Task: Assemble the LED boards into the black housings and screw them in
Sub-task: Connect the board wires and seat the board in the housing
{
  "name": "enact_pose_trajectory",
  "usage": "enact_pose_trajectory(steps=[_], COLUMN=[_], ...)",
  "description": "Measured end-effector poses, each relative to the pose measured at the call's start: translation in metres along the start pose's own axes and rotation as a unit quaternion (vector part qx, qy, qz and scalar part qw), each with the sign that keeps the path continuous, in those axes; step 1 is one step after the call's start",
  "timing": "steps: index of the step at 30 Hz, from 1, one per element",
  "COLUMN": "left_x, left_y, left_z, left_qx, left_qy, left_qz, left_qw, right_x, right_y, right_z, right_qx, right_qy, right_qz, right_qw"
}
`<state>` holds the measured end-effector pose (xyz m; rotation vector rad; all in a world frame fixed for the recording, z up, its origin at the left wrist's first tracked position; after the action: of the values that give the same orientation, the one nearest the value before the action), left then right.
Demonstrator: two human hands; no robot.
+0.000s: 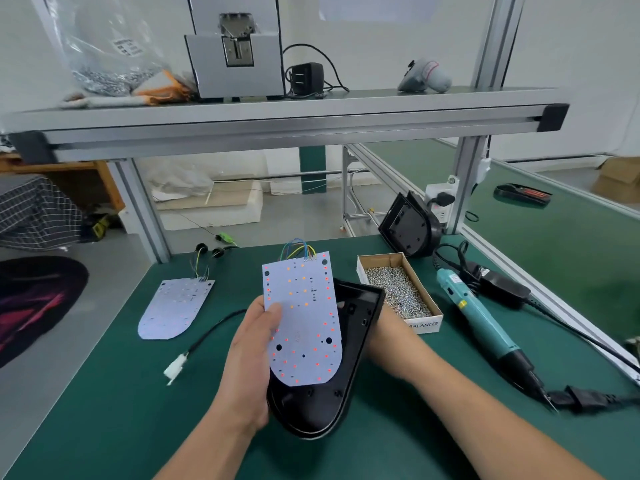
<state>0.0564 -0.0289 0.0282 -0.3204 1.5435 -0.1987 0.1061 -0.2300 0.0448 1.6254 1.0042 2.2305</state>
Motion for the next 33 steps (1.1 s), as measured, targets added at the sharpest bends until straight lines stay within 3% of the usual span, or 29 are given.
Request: enact_pose_trajectory(steps=[3, 5, 10, 13, 15, 17, 19, 21, 23, 25, 28, 30, 33], left_x=[-0.003, -0.003, -0.004, -0.004, -0.003, -0.002, -0.001, 0.002, 0.005, 0.007, 0.007, 0.005, 0.001], left_y=[0.002, 0.0, -0.004, -0.01, -0.013, -0.018, -0.023, -0.029, -0.035, -0.039, -0.042, -0.043, -0.045], left_z=[-0.001, -0.001, -0.002, -0.004, -0.006, -0.008, -0.011, -0.014, -0.017, -0.018, -0.02, -0.021, -0.024], left_qx=[-0.017, -0.02, -0.017, -0.01, 0.004, 0.02, 0.029, 0.038, 0.05, 0.055, 0.05, 0.047, 0.039], left_qy=[-0.007, -0.015, -0.032, -0.029, -0.026, -0.024, -0.022, -0.024, -0.03, -0.034, -0.04, -0.048, -0.041], left_qz=[-0.009, 0.001, 0.021, 0.026, 0.028, 0.037, 0.061, 0.092, 0.123, 0.147, 0.173, 0.178, 0.166], left_qw=[1.0, 1.0, 0.999, 0.999, 0.999, 0.999, 0.997, 0.995, 0.991, 0.987, 0.983, 0.982, 0.985], right_x=[-0.003, 0.0, -0.003, -0.014, -0.017, -0.021, -0.021, -0.013, -0.003, 0.011, 0.025, 0.026, 0.021], right_y=[-0.002, -0.003, 0.019, 0.039, 0.048, 0.057, 0.067, 0.07, 0.065, 0.055, 0.033, 0.022, 0.022], right_z=[0.001, -0.001, -0.006, -0.016, -0.018, -0.012, -0.004, -0.004, -0.009, -0.014, -0.012, -0.01, -0.007], right_qx=[0.037, 0.055, 0.107, 0.191, 0.2, 0.125, -0.029, -0.181, -0.268, -0.287, -0.24, -0.222, -0.215], right_qy=[-0.011, -0.016, -0.025, -0.079, -0.085, -0.076, -0.055, -0.01, 0.035, 0.081, 0.119, 0.113, 0.06], right_qz=[-0.22, -0.299, -0.277, -0.17, -0.121, -0.066, -0.024, 0.044, 0.088, 0.069, 0.019, -0.006, 0.056], right_qw=[0.975, 0.953, 0.954, 0.964, 0.969, 0.987, 0.998, 0.982, 0.959, 0.952, 0.963, 0.969, 0.973])
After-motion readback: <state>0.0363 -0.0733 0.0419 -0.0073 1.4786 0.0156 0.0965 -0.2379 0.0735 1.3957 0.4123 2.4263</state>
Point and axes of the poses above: each hand's wrist, its own z-axis towards the middle knuckle, its own y-axis out of the back of the hand, x = y × z, the point moved 4 cm from there along z, towards the middle knuckle, and after that the axes turned 2 degrees about y, right-handed, at the moved point
